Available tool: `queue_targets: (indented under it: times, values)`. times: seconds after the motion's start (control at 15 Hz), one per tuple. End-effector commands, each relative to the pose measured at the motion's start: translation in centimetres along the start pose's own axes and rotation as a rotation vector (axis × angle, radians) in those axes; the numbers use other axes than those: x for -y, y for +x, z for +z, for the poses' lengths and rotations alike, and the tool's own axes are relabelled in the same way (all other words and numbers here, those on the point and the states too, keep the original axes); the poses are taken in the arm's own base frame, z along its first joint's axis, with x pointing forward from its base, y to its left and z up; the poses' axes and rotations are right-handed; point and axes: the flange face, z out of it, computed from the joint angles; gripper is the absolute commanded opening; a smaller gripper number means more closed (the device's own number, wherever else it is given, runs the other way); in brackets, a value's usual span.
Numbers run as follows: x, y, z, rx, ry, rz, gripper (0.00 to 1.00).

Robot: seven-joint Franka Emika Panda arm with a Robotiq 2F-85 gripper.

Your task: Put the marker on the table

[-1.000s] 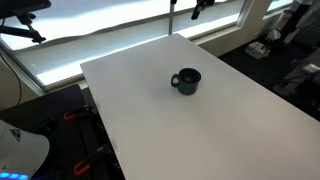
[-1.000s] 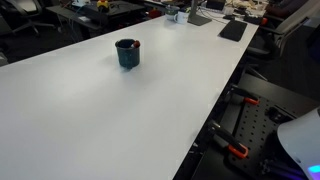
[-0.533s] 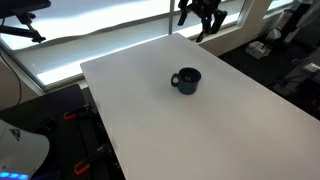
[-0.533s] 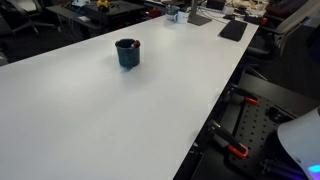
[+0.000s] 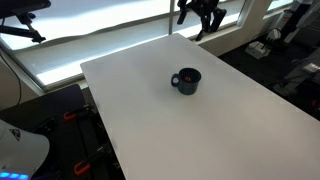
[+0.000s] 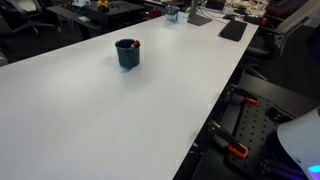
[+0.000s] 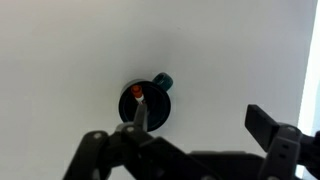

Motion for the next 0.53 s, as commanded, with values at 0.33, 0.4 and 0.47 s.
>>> queue_targets:
  times: [0.33, 0.4, 0.47]
  values:
    - [-2.9, 2.0, 2.2, 0.065, 0.059, -0.016, 1.0]
    - [-3.5, 2.5, 2.7, 0.077, 0.068, -0.02, 1.0]
    - [-4.3, 3.1, 3.4, 0.09, 0.085, -0.035, 1.0]
